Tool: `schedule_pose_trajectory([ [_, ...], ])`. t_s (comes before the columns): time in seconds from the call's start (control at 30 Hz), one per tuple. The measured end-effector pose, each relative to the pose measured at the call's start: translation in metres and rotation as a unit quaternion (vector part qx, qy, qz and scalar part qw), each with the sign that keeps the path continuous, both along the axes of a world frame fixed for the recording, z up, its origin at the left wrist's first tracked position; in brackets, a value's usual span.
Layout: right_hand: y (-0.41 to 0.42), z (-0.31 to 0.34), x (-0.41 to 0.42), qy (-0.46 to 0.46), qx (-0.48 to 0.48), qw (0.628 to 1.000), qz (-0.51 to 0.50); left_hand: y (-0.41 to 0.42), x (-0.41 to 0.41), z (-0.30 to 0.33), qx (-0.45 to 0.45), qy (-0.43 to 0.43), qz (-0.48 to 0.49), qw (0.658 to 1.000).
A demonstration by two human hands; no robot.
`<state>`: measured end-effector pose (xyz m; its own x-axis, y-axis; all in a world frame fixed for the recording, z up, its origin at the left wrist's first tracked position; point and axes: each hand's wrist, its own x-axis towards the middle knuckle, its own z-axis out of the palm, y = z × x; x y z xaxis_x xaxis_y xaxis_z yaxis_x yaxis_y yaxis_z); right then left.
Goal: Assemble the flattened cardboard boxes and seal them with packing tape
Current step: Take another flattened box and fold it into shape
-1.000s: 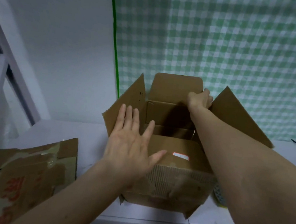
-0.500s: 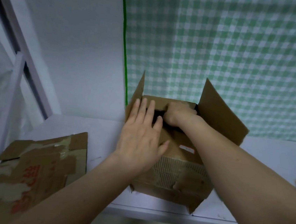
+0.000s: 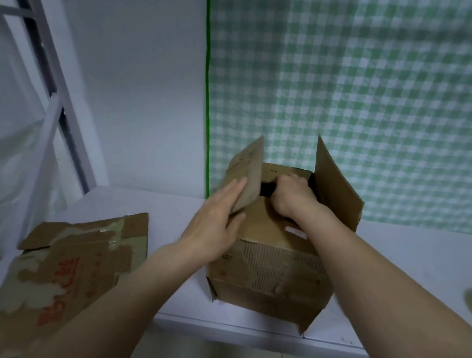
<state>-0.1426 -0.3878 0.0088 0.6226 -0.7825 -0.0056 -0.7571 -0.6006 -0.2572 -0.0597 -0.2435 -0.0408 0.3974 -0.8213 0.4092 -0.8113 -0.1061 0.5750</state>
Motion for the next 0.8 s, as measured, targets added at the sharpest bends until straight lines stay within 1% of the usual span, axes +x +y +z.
schedule_pose_trajectory([
  [0.07,0.016,0.007,-0.013,-0.034,-0.023,0.999,0.015,-0.001,0.001,-0.008,0.032,-0.014,-0.006,0.999],
  [0.13,0.037,0.013,-0.032,-0.058,-0.088,0.993,0.059,-0.002,0.002,-0.010,0.052,-0.016,-0.004,0.998],
  [0.2,0.053,0.016,-0.052,-0.068,-0.188,0.974,0.102,-0.001,0.002,-0.007,0.070,-0.022,-0.005,0.997],
  [0.27,0.061,0.024,-0.072,-0.084,-0.284,0.948,0.117,-0.001,0.003,-0.006,0.083,-0.028,-0.005,0.996],
  [0.3,0.061,0.031,-0.084,-0.096,-0.309,0.939,0.114,0.000,0.003,-0.006,0.092,-0.026,-0.005,0.995],
  [0.33,0.061,0.040,-0.095,-0.121,-0.312,0.936,0.104,0.001,0.003,-0.005,0.101,-0.024,-0.006,0.995],
  [0.37,0.058,0.049,-0.107,-0.161,-0.280,0.943,0.083,0.002,0.002,-0.004,0.107,-0.018,-0.005,0.994],
  [0.4,0.053,0.057,-0.117,-0.211,-0.201,0.955,0.058,0.003,0.002,-0.003,0.109,-0.004,-0.003,0.994],
  [0.43,0.046,0.061,-0.125,-0.274,-0.083,0.958,0.032,0.004,0.001,-0.001,0.107,0.018,0.001,0.994],
  [0.47,0.036,0.059,-0.130,-0.348,0.044,0.936,0.012,0.006,-0.001,0.002,0.110,0.043,0.003,0.993],
  [0.5,0.026,0.053,-0.131,-0.404,0.146,0.903,-0.013,0.007,-0.003,0.004,0.117,0.067,0.004,0.991],
  [0.53,0.017,0.043,-0.130,-0.423,0.206,0.881,-0.042,0.009,-0.004,0.006,0.120,0.089,0.005,0.989],
  [0.6,0.008,0.018,-0.126,-0.398,0.257,0.876,-0.085,0.010,-0.005,0.007,0.116,0.123,0.006,0.986],
  [0.63,0.006,0.006,-0.124,-0.380,0.276,0.878,-0.091,0.011,-0.006,0.008,0.115,0.140,0.002,0.983],
  [0.73,0.015,-0.013,-0.118,-0.332,0.328,0.883,-0.050,0.012,-0.006,0.009,0.109,0.168,0.002,0.980],
  [0.8,0.019,-0.018,-0.115,-0.317,0.326,0.890,-0.028,0.012,-0.003,0.007,0.109,0.173,0.002,0.979],
])
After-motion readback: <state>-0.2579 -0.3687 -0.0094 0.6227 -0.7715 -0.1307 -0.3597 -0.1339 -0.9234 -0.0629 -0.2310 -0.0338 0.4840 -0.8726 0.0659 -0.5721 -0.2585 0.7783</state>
